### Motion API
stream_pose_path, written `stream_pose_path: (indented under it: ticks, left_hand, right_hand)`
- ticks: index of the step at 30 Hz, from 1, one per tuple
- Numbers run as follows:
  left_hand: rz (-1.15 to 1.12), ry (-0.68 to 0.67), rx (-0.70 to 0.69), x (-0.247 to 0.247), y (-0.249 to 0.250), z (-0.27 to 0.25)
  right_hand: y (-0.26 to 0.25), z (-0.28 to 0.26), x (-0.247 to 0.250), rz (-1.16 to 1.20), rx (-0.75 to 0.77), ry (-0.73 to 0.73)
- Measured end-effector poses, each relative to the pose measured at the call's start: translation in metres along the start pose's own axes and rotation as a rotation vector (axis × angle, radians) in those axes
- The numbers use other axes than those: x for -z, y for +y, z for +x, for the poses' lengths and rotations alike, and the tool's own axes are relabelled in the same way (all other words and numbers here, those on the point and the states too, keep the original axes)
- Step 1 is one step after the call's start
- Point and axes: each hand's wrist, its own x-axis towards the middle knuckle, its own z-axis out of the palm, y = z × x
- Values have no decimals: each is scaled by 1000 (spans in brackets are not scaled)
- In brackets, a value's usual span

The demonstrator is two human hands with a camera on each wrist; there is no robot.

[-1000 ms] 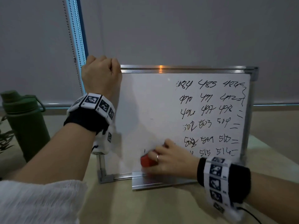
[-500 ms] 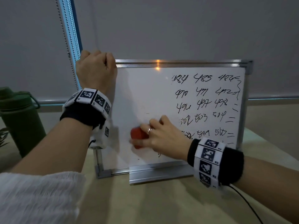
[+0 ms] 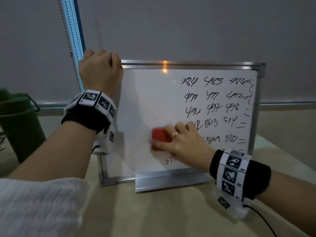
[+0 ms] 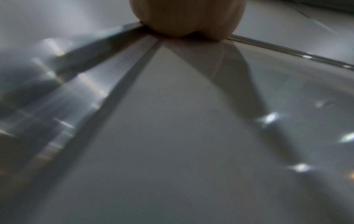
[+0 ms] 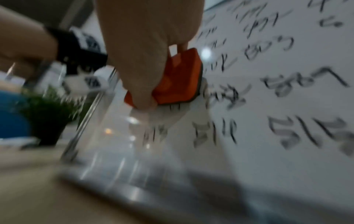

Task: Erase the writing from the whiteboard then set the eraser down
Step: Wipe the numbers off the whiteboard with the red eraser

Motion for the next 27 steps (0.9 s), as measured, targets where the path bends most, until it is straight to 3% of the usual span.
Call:
stream_pose_path:
  ticks: [2, 4, 10, 15, 17, 20, 21, 23, 25, 27]
  left_hand:
    - [-2, 2, 2, -1, 0, 0]
    - [2, 13, 2, -1, -2, 1]
    - [36, 1, 5, -3, -2, 1]
    - [2, -8, -7, -7, -5, 3]
    - [-12, -5, -1, -7, -5, 3]
    - [-21, 1, 7, -7, -6, 3]
    - [-23, 0, 13, -8, -7, 3]
    - [-27, -9, 20, -7, -5, 2]
    - [-18, 1, 24, -6, -4, 2]
    - [-5, 13, 29, -4, -4, 1]
  right_hand:
    - [-15, -28, -11, -2, 240, -115]
    - [-4, -35, -8, -22, 299, -178]
    - [28, -25, -2, -73, -81, 6]
    - [11, -55, -15, -89, 328, -173]
    - [33, -41, -5, -93, 229, -124]
    - [59, -18, 12, -111, -108, -44]
    - [58, -20, 9, -113, -153, -20]
    - [40, -39, -5, -102, -40, -2]
    - [21, -65, -19, -86, 220, -124]
    - [25, -71, -18, -89, 308, -193]
